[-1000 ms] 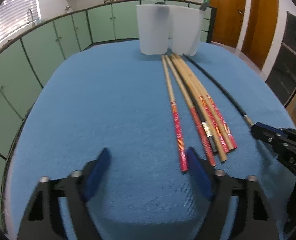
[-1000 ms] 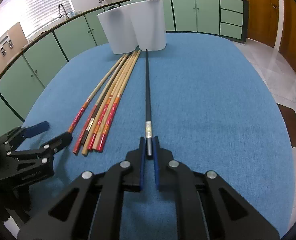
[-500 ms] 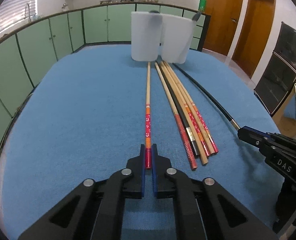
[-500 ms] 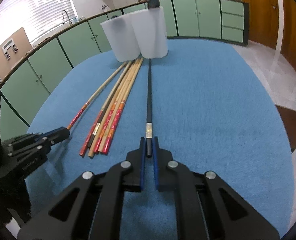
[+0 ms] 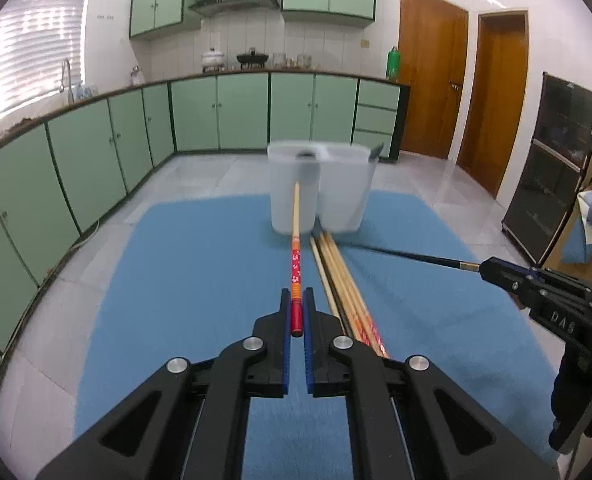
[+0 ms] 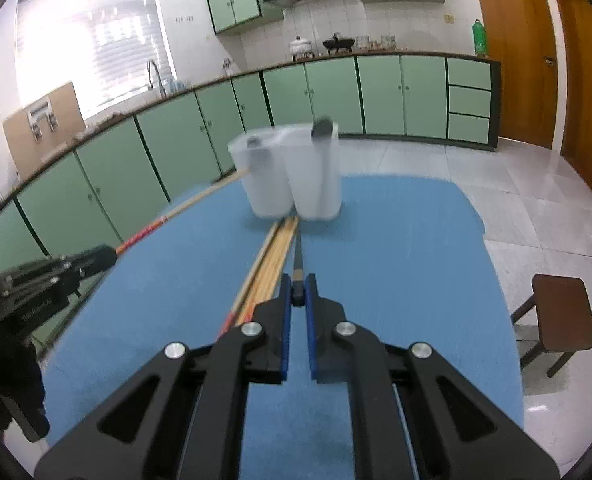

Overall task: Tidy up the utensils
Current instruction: 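Lift and insert the black chopstick into the holder while the left tool inserts its chopstick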

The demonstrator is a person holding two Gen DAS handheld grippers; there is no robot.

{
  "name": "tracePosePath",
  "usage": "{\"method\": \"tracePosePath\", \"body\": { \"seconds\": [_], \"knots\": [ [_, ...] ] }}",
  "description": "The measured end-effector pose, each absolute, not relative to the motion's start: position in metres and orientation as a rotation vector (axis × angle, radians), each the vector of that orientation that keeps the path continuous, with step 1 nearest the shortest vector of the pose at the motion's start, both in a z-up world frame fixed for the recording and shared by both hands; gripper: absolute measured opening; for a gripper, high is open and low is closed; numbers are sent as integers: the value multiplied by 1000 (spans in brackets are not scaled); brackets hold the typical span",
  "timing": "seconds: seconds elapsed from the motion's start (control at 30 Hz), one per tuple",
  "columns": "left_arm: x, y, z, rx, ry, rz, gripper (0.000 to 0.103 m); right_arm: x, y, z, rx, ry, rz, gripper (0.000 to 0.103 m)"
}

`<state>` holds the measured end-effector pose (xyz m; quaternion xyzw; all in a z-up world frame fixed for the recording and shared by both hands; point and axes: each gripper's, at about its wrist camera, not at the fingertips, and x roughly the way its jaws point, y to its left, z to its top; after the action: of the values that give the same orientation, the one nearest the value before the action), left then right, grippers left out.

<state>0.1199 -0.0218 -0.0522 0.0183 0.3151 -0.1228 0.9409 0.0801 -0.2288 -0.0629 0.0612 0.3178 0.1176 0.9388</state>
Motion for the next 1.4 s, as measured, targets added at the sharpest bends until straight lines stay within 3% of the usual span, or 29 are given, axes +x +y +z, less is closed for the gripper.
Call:
{"method": "tracePosePath", "body": {
  "seconds": [0.5,1.0,1.4],
  "knots": [
    [123,-5,-15,-2,565,-255,6,89,-238,-26,125,593,247,6],
    [175,-17,34,33,475,-319,5,147,-247,47,123,559,318,6],
    [193,-25,112,71,269,-315,5,197,-261,140,133,380,353,6]
  ]
}}
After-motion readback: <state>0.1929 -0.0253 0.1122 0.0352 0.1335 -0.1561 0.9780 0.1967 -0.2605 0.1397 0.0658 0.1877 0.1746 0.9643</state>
